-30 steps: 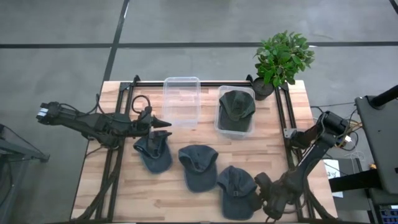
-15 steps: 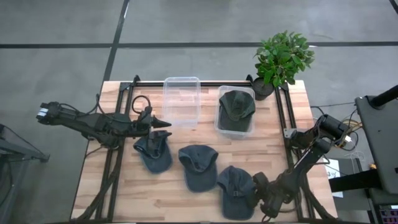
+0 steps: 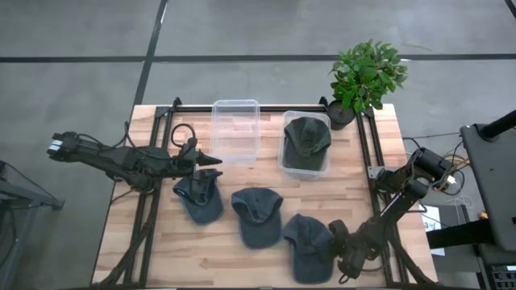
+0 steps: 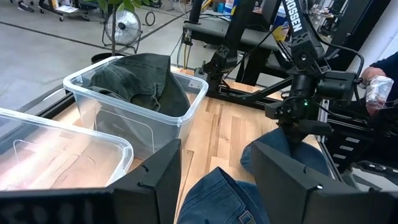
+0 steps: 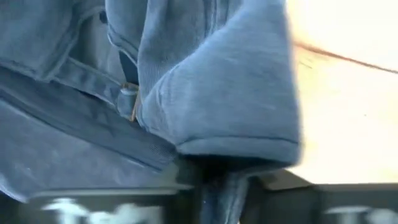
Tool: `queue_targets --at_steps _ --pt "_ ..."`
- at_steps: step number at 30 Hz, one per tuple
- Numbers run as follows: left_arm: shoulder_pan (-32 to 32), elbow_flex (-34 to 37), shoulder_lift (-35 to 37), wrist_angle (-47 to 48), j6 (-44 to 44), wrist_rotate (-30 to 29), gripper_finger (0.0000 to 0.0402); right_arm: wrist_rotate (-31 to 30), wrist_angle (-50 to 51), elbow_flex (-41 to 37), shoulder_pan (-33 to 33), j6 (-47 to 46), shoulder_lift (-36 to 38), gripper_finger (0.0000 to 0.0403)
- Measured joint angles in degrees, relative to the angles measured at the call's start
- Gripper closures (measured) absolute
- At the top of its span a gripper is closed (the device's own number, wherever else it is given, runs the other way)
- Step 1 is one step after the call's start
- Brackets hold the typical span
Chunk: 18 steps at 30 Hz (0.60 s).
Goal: Pick & Place hat
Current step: Put the bottom gray cap into the left transparent bin
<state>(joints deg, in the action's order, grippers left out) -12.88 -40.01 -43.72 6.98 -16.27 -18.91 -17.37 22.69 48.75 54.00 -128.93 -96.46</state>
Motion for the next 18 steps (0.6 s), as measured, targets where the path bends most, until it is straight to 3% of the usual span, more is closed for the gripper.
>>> queue_targets --at_steps 2,11,14,18 --pt "0.0 0.0 0.0 0.0 -0.01 -0.01 0.0216 -0.25 0.04 0.11 -0.07 0.18 0.1 0.0382" --pt "-0.04 0.0 0.0 -0.02 -0.02 -0.01 0.0216 -1.34 0.75 0.63 0.54 0.88 4.09 0.039" --pt "-0.04 0.0 0.0 -0.02 -0.17 -0.03 0.0216 -6.69 0.82 0.63 1.42 3.01 7.77 0.0391" --pt "-0.04 0.0 0.0 0.09 -0.2 -0.03 0.0216 -21.37 0.49 0.66 3.39 9.77 13.25 0.0391"
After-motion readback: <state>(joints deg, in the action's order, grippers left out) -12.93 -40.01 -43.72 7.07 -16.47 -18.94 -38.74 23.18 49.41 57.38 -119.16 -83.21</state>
